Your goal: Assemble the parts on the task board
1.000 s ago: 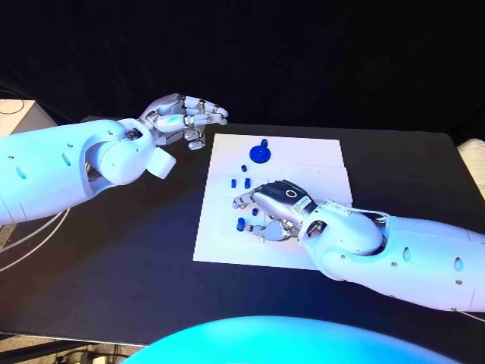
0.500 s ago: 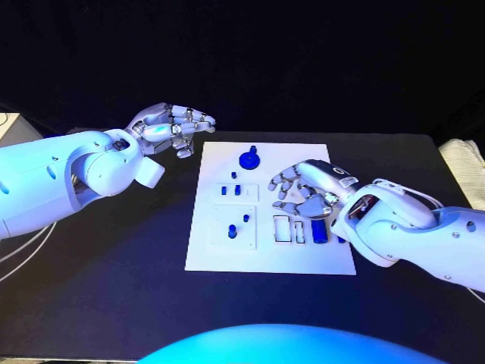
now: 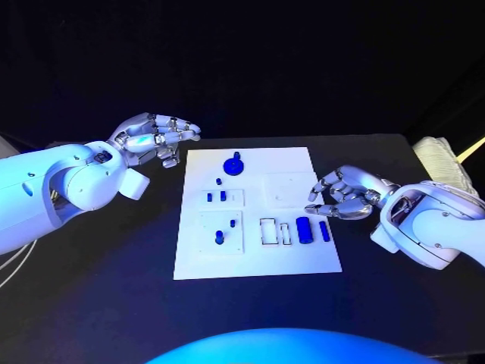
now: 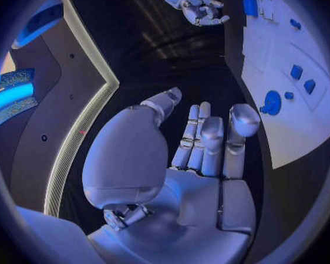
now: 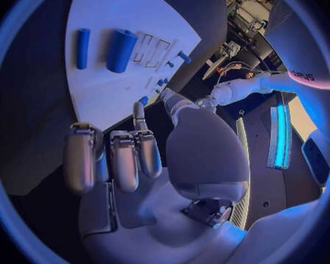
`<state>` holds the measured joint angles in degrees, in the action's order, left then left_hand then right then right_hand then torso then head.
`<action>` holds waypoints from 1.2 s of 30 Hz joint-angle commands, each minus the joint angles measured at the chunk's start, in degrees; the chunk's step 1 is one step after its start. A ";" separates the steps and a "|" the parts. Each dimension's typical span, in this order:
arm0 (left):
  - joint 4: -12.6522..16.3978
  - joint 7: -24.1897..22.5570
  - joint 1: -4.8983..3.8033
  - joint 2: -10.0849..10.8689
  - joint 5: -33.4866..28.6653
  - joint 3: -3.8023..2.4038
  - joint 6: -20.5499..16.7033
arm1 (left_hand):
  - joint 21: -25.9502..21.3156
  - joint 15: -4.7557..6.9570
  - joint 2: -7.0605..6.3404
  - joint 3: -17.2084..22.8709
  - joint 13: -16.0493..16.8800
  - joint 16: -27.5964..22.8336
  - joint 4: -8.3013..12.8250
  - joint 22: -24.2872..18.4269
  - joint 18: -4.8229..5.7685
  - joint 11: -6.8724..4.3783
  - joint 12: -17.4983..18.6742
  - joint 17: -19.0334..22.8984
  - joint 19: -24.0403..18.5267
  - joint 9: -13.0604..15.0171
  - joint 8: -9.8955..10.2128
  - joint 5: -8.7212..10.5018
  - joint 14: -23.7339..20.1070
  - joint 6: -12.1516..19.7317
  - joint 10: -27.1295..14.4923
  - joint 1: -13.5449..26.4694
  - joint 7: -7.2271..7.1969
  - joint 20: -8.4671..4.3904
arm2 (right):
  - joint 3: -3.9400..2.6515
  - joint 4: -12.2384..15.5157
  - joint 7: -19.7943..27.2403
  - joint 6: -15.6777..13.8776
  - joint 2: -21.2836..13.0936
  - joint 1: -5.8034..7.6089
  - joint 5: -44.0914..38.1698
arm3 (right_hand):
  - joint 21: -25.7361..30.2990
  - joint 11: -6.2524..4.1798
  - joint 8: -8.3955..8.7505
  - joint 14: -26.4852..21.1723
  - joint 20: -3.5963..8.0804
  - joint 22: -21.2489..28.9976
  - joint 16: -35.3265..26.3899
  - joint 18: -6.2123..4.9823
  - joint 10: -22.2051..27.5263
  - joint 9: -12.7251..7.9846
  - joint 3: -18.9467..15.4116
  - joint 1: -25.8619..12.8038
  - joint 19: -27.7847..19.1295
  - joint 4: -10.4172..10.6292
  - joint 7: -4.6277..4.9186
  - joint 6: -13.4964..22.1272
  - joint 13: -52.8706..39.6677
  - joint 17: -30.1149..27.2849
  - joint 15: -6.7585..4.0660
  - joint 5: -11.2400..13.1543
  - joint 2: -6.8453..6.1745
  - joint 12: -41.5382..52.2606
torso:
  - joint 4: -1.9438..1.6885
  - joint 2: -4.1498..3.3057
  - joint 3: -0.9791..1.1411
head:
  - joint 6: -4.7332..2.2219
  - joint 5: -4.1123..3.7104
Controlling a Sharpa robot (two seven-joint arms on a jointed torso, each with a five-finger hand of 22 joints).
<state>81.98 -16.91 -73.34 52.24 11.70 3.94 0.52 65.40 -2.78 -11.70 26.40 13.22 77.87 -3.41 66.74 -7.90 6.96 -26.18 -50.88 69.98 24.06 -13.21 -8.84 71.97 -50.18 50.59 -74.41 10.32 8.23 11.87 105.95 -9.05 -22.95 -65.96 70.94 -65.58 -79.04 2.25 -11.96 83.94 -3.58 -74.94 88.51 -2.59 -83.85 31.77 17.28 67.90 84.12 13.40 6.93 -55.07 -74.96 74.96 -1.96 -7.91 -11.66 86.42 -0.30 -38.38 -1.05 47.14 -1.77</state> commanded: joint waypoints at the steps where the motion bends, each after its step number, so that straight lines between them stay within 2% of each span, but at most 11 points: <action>1: 0.22 -0.58 0.16 0.02 -0.37 -0.03 0.80 | -0.17 -0.21 0.21 0.01 -0.08 0.15 -0.20 -0.09 1.00 0.11 0.37 0.07 -0.09 0.08 -0.34 0.20 -0.20 0.42 -0.25 -0.30 -0.11 0.22 | 0.13 0.81 -6.01 2.68 -0.73 -0.42 -4.97 | -0.58 -0.19 -0.38 5.51 0.10 -11.85 0.28 0.72 -2.65 0.10 -1.49 -0.93 4.09 1.67 -0.27 -0.11 -9.89 12.41 -0.19 -0.76 0.12 0.19 | 0.02 0.18 -0.01 | -0.05 -0.48; 2: 0.22 -0.58 0.19 0.04 -0.37 -0.02 0.80 | -0.17 -0.21 0.21 0.01 -0.08 0.15 -0.20 -0.09 1.00 0.11 0.37 0.07 -0.09 0.08 -0.34 0.20 -0.20 0.42 -0.25 -0.30 -0.11 0.22 | 0.19 0.98 -6.94 2.60 -1.01 -0.66 -6.12 | -1.02 -0.27 -0.64 5.58 0.13 -12.02 0.44 0.80 -2.77 0.17 -2.67 -1.48 4.16 2.71 -0.35 -0.19 -10.15 12.75 -0.23 -1.32 0.11 0.31 | 0.04 0.12 -0.01 | -0.11 -0.60; 4: 0.25 -0.58 0.25 0.09 -0.37 -0.02 0.77 | -0.17 -0.21 0.21 0.01 -0.08 0.15 -0.20 -0.09 1.00 0.11 0.37 0.07 -0.09 0.08 -0.34 0.20 -0.20 0.42 -0.25 -0.30 -0.11 0.22 | 0.31 1.25 -8.96 2.10 -1.36 -1.51 -8.36 | -1.58 -0.36 -1.00 5.69 0.17 -12.25 0.71 0.90 -2.82 0.26 -4.52 -2.28 4.25 3.23 -0.46 -0.30 -10.30 13.32 -0.29 -1.49 0.25 0.32 | 0.07 0.11 -0.03 | -0.15 -0.81; 7: 0.29 -0.59 0.29 0.13 -0.37 -0.02 0.75 | -0.17 -0.21 0.21 0.01 -0.08 0.15 -0.20 -0.09 1.00 0.11 0.37 0.07 -0.09 0.08 -0.34 0.20 -0.20 0.42 -0.25 -0.30 -0.11 0.22 | 0.39 1.42 -11.00 1.26 -1.34 -2.73 -10.58 | -1.54 -0.42 -1.39 5.68 0.21 -12.30 0.72 0.89 -2.68 0.33 -6.93 -3.42 4.23 3.31 -0.55 -0.32 -10.19 13.33 -0.34 -1.34 0.90 0.12 | 0.13 -0.02 0.02 | -0.29 -0.72; 10: 0.32 -0.58 0.31 0.16 -0.37 -0.02 0.73 | -0.17 -0.21 0.21 0.01 -0.08 0.15 -0.20 -0.09 1.00 0.11 0.37 0.07 -0.09 0.08 -0.34 0.20 -0.20 0.42 -0.25 -0.30 -0.11 0.22 | 0.43 1.28 -12.03 0.88 -0.97 -3.39 -11.50 | -1.71 -0.46 -1.58 5.69 0.22 -12.37 0.73 0.91 -2.65 0.35 -8.00 -3.79 4.25 3.34 -0.59 -0.34 -10.18 13.37 -0.36 -1.16 1.41 0.05 | 0.16 -0.01 0.04 | -0.22 -0.77; 13: 0.38 -0.58 0.32 0.21 -0.37 -0.02 0.71 | -0.17 -0.21 0.21 0.01 -0.08 0.15 -0.20 -0.09 1.00 0.11 0.37 0.07 -0.09 0.08 -0.34 0.20 -0.20 0.42 -0.25 -0.30 -0.11 0.22 | 0.45 0.99 -12.62 0.66 -0.23 -3.87 -11.87 | -2.11 -0.46 -1.65 5.77 0.22 -12.50 0.90 0.99 -2.71 0.35 -8.63 -3.91 4.32 3.32 -0.59 -0.29 -10.30 13.74 -0.36 -1.12 1.65 0.10 | 0.20 -0.03 0.00 | -0.26 -0.77; 16: 0.44 -0.59 0.32 0.22 -0.37 -0.02 0.71 | -0.17 -0.21 0.21 0.01 -0.08 0.15 -0.20 -0.09 1.00 0.11 0.37 0.07 -0.09 0.08 -0.34 0.20 -0.20 0.42 -0.25 -0.30 -0.11 0.22 | 0.47 0.59 -13.15 0.41 0.78 -4.29 -12.06 | -2.56 -0.46 -1.68 5.84 0.22 -12.64 1.05 1.07 -2.83 0.35 -8.79 -3.91 4.40 3.32 -0.60 -0.29 -10.46 14.07 -0.37 -1.12 1.71 0.21 | 0.07 -0.04 -0.03 | -0.19 -0.83; 21: 0.58 -0.59 0.32 0.29 -0.37 -0.03 0.71 | -0.17 -0.21 0.19 -0.11 -0.11 0.16 -0.35 -0.06 1.01 0.11 0.35 0.03 -0.09 0.07 -0.36 0.20 -0.20 0.46 -0.22 -0.28 -0.11 0.22 | 0.48 -0.46 -14.41 -0.08 2.62 -5.09 -12.48 | -3.39 -0.47 -1.83 5.99 0.22 -12.91 1.34 1.22 -3.05 0.33 -9.87 -3.87 4.55 3.29 -0.61 -0.25 -10.79 14.71 -0.36 -1.45 2.12 0.40 | -0.12 -0.14 0.05 | -0.10 -0.79; 25: 0.64 -0.57 0.32 0.42 -0.37 -0.03 0.68 | -0.17 -0.21 0.19 -0.11 -0.11 0.16 -0.35 -0.06 1.01 0.11 0.35 0.03 -0.09 0.07 -0.36 0.20 -0.20 0.46 -0.22 -0.28 -0.11 0.22 | 0.49 -1.45 -15.68 -0.01 3.84 -5.51 -12.78 | -4.50 -0.45 -1.94 6.06 0.21 -13.25 1.49 1.42 -3.31 0.30 -10.99 -3.96 4.74 3.33 -0.59 -0.16 -11.16 15.04 -0.33 -1.63 2.51 0.64 | -0.03 -0.11 0.05 | 0.08 -0.65; 28: 0.69 -0.54 0.32 0.49 -0.37 -0.03 0.67 | -0.17 -0.21 0.19 -0.11 -0.11 0.16 -0.35 -0.06 1.01 0.11 0.35 0.03 -0.09 0.07 -0.36 0.20 -0.20 0.46 -0.22 -0.28 -0.11 0.22 | 0.49 -1.98 -16.37 0.17 4.54 -5.71 -12.86 | -5.08 -0.43 -2.00 6.06 0.19 -13.43 1.49 1.52 -3.40 0.28 -11.57 -3.98 4.85 3.33 -0.58 -0.10 -11.30 15.04 -0.31 -1.65 2.78 0.72 | 0.03 -0.09 -0.02 | 0.25 -0.54; 36: 0.77 -0.45 0.31 0.60 -0.39 -0.03 0.76 | -0.17 -0.21 0.19 -0.11 -0.11 0.16 -0.35 -0.06 1.01 0.11 0.35 0.03 -0.09 0.07 -0.36 0.20 -0.20 0.46 -0.22 -0.28 -0.11 0.22 | 0.49 -3.76 -17.82 1.82 6.97 -6.31 -13.51 | -5.84 -0.36 -2.12 6.06 0.12 -13.68 1.49 1.66 -3.57 0.19 -13.09 -4.21 4.97 3.34 -0.51 0.10 -11.59 15.04 -0.22 -1.56 3.69 0.87 | 0.02 -0.09 0.03 | 0.64 -0.28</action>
<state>82.57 -16.92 -73.02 52.85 11.68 3.95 0.52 65.40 -2.78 -11.70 26.40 13.16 77.87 -3.40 66.75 -7.90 6.96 -26.18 -50.89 70.01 24.06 -13.21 -8.84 71.97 -50.18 50.59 -74.41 10.32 8.20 12.35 102.47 -25.25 -22.52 -59.35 64.83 -77.64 -84.65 2.06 -13.74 83.93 -3.59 -74.91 89.68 -1.96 -84.04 32.05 4.51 63.57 84.11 16.76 6.46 -55.14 -74.93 74.93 -1.96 -9.21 -8.52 86.97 -0.29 -38.47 -1.05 47.65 -2.14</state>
